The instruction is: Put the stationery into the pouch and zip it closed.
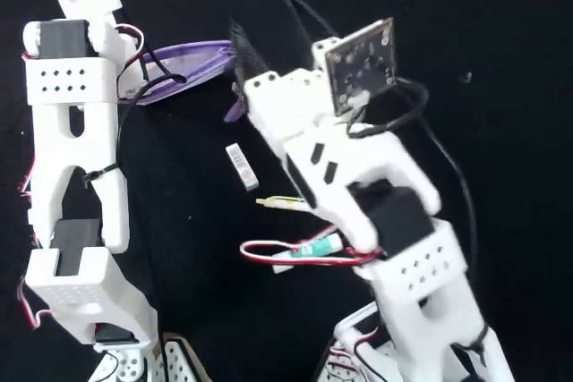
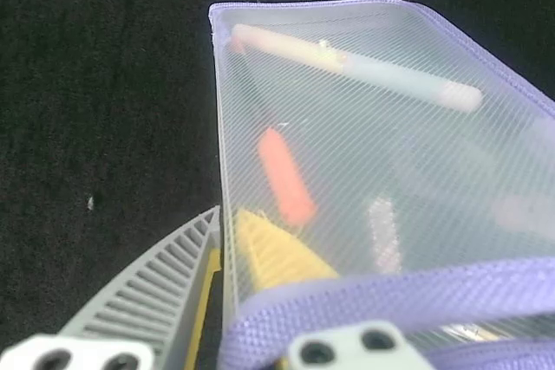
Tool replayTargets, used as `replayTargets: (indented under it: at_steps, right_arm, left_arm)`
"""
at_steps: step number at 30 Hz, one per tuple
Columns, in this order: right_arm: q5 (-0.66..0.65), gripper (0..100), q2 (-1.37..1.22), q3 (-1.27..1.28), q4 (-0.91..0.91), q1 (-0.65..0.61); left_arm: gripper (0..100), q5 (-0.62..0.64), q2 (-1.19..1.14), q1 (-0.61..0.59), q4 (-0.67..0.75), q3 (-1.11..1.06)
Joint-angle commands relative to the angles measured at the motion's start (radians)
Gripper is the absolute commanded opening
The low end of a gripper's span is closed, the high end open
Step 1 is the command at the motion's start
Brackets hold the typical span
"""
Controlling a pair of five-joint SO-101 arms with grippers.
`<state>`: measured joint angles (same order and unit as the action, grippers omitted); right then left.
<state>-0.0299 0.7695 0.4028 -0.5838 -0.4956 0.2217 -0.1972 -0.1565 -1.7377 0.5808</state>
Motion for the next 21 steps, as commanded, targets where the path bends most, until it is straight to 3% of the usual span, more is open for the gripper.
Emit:
replayTargets:
  at_steps: [1, 9, 15, 21]
  right_arm:
    - [-0.041, 20.8, 0.028, -0.110, -0.299, 0.075]
    - [-0.494, 20.8, 0.028, 0.065, -0.531, 0.094]
    - [-0.740, 20.8, 0.028, 0.375, -0.493, 0.089]
    - [-0.890, 20.8, 0.025, 0.581, -0.436, 0.091]
  left_arm:
    - [3, 0.011, 0.003, -0.038, 0.002, -0.015]
    - [3, 0.011, 0.003, -0.035, 0.000, -0.016]
    - [3, 0.011, 0.002, -0.036, 0.002, -0.016]
    - [3, 0.011, 0.002, -0.038, 0.003, -0.016]
